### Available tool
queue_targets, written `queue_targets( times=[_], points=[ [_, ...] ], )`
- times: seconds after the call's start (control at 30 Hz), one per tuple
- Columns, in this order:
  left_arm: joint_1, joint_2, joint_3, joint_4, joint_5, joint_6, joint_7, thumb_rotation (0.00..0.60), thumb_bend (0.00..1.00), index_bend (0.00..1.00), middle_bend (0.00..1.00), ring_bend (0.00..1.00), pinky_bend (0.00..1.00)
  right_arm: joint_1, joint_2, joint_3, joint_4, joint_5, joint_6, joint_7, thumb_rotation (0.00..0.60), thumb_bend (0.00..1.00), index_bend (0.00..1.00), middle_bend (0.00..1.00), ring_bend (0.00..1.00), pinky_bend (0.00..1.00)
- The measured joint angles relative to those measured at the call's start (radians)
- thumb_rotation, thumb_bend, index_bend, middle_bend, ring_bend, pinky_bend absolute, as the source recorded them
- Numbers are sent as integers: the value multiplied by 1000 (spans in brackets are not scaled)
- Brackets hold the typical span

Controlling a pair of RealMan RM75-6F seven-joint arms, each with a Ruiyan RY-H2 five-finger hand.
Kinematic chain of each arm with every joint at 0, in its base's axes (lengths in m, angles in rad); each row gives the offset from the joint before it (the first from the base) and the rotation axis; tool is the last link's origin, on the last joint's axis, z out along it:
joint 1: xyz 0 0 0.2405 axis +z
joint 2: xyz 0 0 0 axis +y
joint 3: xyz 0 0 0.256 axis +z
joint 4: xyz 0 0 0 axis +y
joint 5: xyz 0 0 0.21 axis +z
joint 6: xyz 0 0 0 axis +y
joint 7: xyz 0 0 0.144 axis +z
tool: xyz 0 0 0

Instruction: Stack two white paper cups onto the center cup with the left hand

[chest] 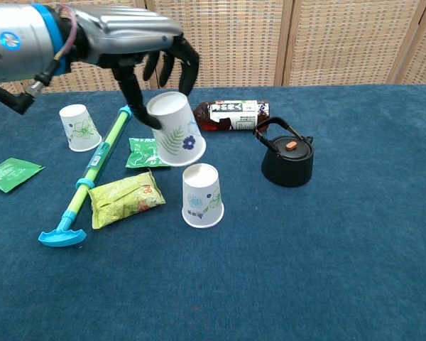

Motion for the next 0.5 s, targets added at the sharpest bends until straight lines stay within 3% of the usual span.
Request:
queue_targets(
  times=[0.2,0.5],
  points=[
    [-86,-65,20,-2,-112,-15,78,600,130,606,432,464,498,-3,5,8,3,22,2,12,600,0,0,0,0,0],
    [-119,-59,62,-7,-174,13,104,600,130,606,432,463,498,-4,9,8,3,28,2,18,600,0,0,0,0,0]
  ],
)
